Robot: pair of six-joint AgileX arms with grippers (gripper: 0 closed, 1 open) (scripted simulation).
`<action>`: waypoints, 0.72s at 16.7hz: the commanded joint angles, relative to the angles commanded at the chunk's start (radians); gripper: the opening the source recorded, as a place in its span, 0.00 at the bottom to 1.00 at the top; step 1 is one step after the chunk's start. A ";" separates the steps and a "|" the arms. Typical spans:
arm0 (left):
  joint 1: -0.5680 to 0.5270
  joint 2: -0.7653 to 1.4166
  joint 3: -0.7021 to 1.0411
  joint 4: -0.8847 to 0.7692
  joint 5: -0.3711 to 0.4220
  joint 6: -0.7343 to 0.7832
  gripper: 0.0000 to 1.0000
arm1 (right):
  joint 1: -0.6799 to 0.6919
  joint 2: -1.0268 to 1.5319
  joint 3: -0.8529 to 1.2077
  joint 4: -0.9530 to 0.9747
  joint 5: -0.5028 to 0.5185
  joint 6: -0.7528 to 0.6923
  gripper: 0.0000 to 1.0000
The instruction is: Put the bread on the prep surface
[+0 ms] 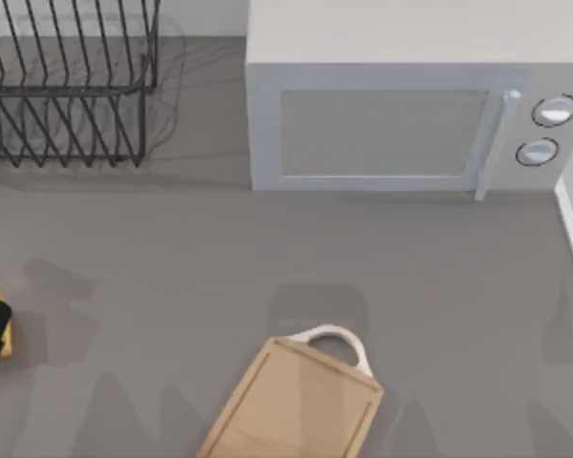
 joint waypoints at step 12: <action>0.056 1.014 0.625 -0.575 -0.002 0.812 1.00 | 0.000 0.000 0.000 0.000 0.000 0.000 1.00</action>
